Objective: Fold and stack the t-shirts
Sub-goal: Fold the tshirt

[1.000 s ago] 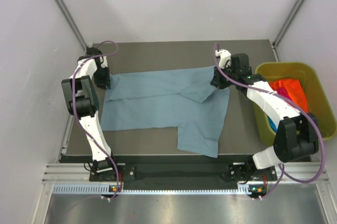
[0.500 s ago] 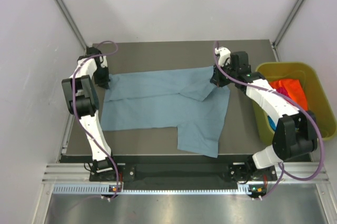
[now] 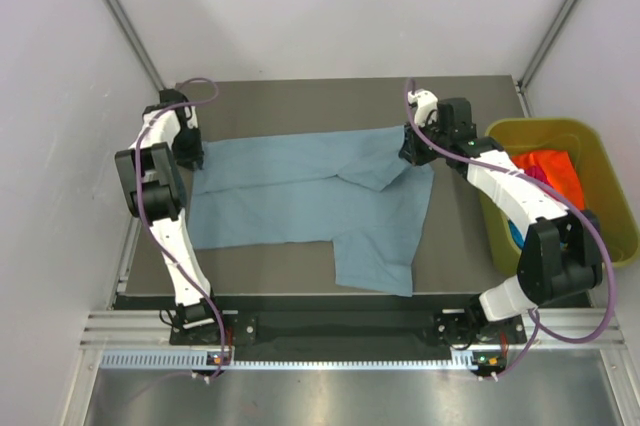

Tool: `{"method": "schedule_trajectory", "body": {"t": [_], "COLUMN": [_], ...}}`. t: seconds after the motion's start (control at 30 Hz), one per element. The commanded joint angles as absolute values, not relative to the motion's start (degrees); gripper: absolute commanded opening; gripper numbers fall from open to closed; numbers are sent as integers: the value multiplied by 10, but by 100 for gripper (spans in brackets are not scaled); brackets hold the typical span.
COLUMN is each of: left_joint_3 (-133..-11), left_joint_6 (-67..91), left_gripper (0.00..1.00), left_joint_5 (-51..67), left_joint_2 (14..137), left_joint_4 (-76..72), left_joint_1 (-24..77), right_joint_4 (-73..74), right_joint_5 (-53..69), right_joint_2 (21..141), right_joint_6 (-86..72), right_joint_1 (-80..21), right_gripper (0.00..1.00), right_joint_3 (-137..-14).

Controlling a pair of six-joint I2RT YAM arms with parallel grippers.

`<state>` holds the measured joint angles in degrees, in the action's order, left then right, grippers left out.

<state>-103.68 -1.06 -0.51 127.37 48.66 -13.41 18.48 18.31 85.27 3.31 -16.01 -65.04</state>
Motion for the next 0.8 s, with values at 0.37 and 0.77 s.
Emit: {"method": "schedule_trajectory", "body": {"t": [0.37,0.77], "left_joint_3": [-1046,-904], "left_joint_6": [-1,33], "left_gripper": [41,37], "left_joint_5": [144,189], "left_joint_2": [1111,1099], "left_joint_4": [497,495], "left_joint_1": [-77,-52], "right_joint_4": [204,226], "right_joint_5": [161,213], "right_joint_2": [789,895], "right_joint_6": [146,252], "right_joint_1": [-189,-350], "right_gripper": [50,31], "right_joint_3": [-678,-669]}}
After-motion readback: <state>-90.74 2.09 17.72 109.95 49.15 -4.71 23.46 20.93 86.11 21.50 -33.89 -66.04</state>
